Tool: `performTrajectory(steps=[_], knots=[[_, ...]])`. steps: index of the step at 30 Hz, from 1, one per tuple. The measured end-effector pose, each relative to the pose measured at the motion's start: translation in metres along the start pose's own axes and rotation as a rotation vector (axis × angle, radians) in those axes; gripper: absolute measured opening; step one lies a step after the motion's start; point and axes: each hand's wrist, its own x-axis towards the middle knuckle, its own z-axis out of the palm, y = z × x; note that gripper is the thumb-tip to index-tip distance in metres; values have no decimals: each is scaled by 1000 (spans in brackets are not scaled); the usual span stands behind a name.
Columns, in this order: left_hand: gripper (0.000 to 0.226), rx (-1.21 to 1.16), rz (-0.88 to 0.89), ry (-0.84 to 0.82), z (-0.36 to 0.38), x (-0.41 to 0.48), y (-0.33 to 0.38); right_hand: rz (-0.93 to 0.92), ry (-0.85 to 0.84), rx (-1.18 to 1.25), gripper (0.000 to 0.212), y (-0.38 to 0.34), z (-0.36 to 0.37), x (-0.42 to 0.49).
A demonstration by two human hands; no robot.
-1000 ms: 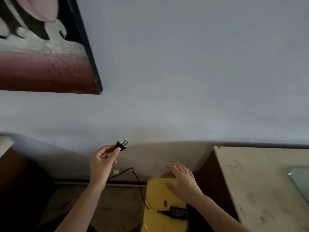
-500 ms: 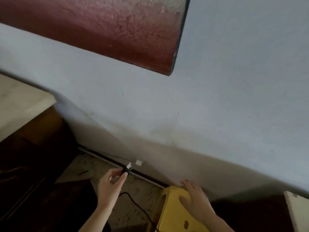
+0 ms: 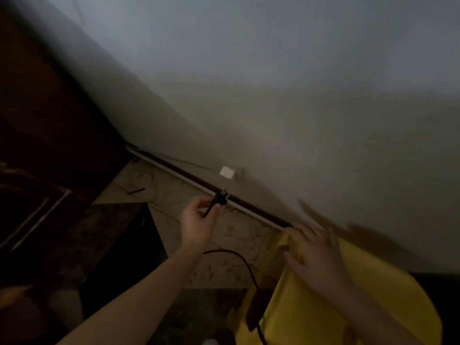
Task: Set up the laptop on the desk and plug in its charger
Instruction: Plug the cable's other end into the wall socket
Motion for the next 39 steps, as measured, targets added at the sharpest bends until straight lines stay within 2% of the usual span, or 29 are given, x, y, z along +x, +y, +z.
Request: performTrajectory(steps=[4,7,11,16,33,39], knots=[[13,-9,-43,73,39,29,-43,29,188,-6,39,1,26,7],[16,-1,-61,93,57,50,-63,30,253,-3,38,1,31,6],[12,6,-93,123,70,76,-75,31,253,-14,39,1,29,7],[8,75,-36,123,82,93,-78,61,249,2,38,-3,26,8],[9,-35,26,103,87,103,-90,92,321,-104,34,-12,29,14],[8,-102,-10,96,89,103,-86,74,321,-106,32,-6,29,10]])
